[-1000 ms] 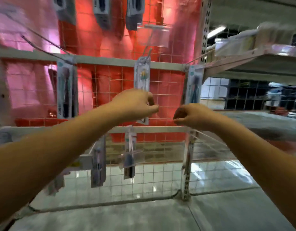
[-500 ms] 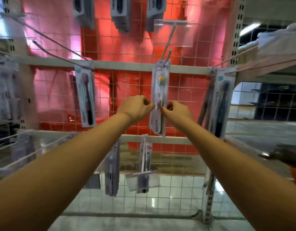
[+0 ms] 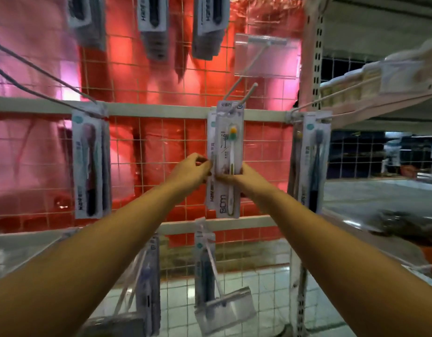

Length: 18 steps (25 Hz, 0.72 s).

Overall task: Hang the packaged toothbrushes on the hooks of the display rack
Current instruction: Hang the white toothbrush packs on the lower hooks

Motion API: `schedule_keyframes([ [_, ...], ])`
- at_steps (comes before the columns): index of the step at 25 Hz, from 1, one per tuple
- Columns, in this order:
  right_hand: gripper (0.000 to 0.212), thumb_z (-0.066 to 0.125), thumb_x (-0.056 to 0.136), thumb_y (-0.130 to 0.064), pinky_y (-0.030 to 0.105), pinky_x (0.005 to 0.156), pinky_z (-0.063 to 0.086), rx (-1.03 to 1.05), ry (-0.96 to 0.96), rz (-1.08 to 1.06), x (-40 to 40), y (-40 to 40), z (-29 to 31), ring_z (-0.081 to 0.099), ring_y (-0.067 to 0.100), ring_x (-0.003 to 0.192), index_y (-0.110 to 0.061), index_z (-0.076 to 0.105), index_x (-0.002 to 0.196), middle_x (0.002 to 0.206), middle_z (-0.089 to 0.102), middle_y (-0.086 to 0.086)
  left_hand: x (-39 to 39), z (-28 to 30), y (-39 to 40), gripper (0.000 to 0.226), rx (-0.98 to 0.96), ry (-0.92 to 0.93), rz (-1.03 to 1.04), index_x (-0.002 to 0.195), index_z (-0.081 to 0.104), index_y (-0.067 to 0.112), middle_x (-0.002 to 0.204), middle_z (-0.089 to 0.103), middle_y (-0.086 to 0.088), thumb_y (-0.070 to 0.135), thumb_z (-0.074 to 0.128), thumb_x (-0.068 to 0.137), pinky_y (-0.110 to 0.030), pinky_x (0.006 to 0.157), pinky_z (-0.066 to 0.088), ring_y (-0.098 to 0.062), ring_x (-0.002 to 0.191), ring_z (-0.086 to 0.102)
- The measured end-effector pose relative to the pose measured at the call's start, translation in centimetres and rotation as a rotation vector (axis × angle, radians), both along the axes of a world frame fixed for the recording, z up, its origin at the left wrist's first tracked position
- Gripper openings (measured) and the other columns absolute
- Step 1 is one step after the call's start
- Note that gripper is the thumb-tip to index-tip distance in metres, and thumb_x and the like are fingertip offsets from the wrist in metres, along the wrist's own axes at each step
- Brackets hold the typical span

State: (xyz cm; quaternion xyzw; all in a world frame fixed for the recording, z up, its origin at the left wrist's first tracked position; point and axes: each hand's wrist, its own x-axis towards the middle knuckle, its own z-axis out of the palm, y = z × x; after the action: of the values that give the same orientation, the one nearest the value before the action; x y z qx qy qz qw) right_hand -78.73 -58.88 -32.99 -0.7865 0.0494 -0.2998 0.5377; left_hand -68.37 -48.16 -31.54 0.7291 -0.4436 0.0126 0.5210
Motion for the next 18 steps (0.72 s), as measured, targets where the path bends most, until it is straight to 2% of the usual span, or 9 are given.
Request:
schedule_keyframes([
  [2, 0.035, 0.063, 0.086, -0.014, 0.023, 0.065, 0.056, 0.023, -0.022, 0.013, 0.6, 0.6, -0.1, 0.067, 0.016, 0.085, -0.009, 0.056, 0.121, 0.101, 0.068, 0.008, 0.9, -0.2, 0.1, 0.015, 0.02, 0.016, -0.098, 0.101, 0.054, 0.016, 0.097, 0.065, -0.007, 0.026, 0.044, 0.098, -0.031, 0.069, 0.05, -0.019, 0.085, 0.063],
  [6, 0.038, 0.062, 0.087, -0.013, 0.046, 0.088, 0.054, 0.132, -0.054, -0.011, 1.4, 0.9, -0.6, 0.064, 0.034, 0.104, -0.008, 0.055, 0.124, 0.117, 0.064, 0.021, 2.3, -0.4, 0.4, 0.018, -0.051, 0.069, -0.16, 0.089, 0.057, 0.016, 0.083, 0.065, -0.002, 0.023, 0.043, 0.098, -0.027, 0.065, 0.049, -0.017, 0.077, 0.062],
  [9, 0.032, 0.059, 0.088, -0.009, 0.042, 0.086, 0.055, 0.18, -0.059, -0.014, 0.1, 1.2, -0.5, 0.065, 0.03, 0.101, -0.008, 0.055, 0.12, 0.113, 0.066, 0.016, 3.4, -0.4, 0.3, 0.018, -0.061, 0.084, -0.164, 0.084, 0.056, 0.02, 0.086, 0.064, 0.0, 0.022, 0.044, 0.098, -0.028, 0.07, 0.049, -0.016, 0.08, 0.06],
  [13, 0.028, 0.061, 0.085, -0.008, 0.037, 0.079, 0.057, 0.146, -0.079, -0.019, -3.0, 1.7, -0.2, 0.069, 0.025, 0.097, -0.013, 0.058, 0.112, 0.103, 0.071, 0.008, 4.0, -1.1, -0.2, 0.012, 0.002, 0.038, -0.156, 0.092, 0.056, 0.019, 0.094, 0.064, -0.001, 0.022, 0.046, 0.097, -0.031, 0.074, 0.051, -0.017, 0.087, 0.061],
  [18, 0.034, 0.071, 0.072, -0.014, 0.039, 0.078, 0.057, 0.153, -0.114, -0.023, -6.2, 2.6, -0.7, 0.07, 0.025, 0.093, -0.016, 0.061, 0.105, 0.095, 0.073, 0.005, 3.9, -1.8, -1.1, 0.011, 0.008, 0.022, -0.111, 0.1, 0.057, 0.015, 0.103, 0.064, -0.006, 0.02, 0.049, 0.095, -0.027, 0.068, 0.047, -0.019, 0.089, 0.06],
])
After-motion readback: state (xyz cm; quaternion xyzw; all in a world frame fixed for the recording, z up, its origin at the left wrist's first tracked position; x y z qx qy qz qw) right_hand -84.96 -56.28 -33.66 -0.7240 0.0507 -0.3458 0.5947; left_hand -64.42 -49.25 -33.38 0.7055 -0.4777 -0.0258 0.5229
